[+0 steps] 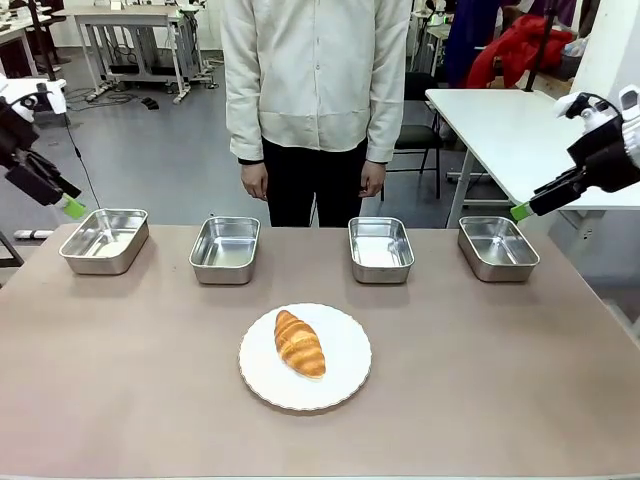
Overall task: Place the bread in the container.
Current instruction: Place the Butter Roll into the Airtight Container indicated by the human.
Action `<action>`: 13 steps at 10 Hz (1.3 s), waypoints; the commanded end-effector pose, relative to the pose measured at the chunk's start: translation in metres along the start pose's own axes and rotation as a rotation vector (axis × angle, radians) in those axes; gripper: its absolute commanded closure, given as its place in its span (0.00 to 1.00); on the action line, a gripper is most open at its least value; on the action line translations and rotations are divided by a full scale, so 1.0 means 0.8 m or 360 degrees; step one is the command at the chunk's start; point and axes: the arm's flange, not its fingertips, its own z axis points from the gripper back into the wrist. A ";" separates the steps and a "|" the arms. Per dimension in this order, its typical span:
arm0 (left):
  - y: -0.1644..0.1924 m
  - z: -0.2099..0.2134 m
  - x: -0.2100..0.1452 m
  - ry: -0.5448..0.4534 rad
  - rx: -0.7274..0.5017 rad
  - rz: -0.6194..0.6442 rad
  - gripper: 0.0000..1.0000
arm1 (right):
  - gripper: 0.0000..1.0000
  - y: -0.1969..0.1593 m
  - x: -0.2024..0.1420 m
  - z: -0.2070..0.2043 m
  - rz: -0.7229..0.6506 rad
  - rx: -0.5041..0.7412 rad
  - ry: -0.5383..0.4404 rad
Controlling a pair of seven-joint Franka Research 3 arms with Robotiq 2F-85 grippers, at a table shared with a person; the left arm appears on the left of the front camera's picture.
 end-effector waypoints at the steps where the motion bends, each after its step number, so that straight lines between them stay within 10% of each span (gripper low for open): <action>1: -0.027 -0.011 0.029 0.0018 -0.0031 -0.0021 0.00 | 0.00 0.006 0.010 0.004 0.0017 -0.0031 0.0035; 5: -0.017 0.012 0.021 0.0026 -0.0061 -0.0088 0.00 | 0.00 0.008 0.008 0.001 0.0038 -0.0041 0.0040; 13: 0.058 0.139 -0.051 -0.0570 -0.0016 -0.0061 0.00 | 0.00 -0.102 -0.018 0.073 0.0012 0.0031 -0.0349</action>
